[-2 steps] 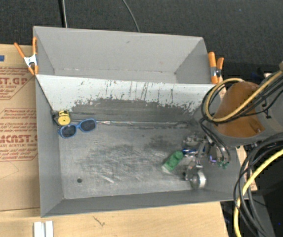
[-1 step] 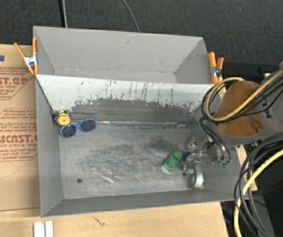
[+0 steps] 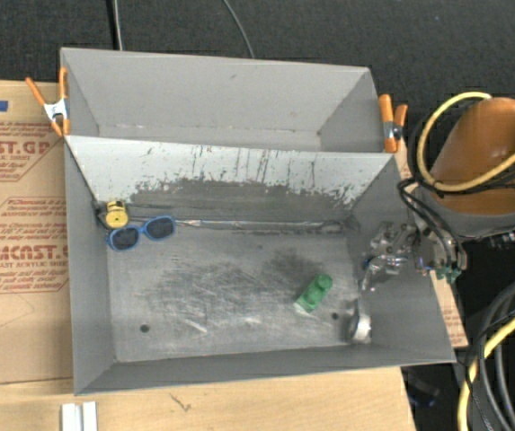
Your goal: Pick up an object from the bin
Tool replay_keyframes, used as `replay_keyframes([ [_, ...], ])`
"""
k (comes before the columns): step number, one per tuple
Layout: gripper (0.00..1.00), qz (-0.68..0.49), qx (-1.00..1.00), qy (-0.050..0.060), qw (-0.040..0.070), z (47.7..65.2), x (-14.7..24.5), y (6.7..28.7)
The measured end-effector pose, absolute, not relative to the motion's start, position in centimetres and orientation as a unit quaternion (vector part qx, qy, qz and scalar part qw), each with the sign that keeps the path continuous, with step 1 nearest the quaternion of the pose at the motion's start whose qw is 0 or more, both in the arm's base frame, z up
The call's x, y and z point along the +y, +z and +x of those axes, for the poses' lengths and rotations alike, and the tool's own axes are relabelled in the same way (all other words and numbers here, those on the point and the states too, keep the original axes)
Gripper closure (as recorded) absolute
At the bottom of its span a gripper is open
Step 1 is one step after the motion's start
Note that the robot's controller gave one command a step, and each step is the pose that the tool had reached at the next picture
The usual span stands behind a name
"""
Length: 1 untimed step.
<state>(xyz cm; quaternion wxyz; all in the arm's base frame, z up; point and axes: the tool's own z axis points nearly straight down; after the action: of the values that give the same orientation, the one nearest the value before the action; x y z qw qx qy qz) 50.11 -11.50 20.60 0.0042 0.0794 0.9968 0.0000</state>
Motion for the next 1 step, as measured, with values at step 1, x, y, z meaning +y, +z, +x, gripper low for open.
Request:
replay_keyframes([
  [1, 1.0, 0.002, 1.0, 0.001, -0.002, 52.35, -10.32, 11.45],
])
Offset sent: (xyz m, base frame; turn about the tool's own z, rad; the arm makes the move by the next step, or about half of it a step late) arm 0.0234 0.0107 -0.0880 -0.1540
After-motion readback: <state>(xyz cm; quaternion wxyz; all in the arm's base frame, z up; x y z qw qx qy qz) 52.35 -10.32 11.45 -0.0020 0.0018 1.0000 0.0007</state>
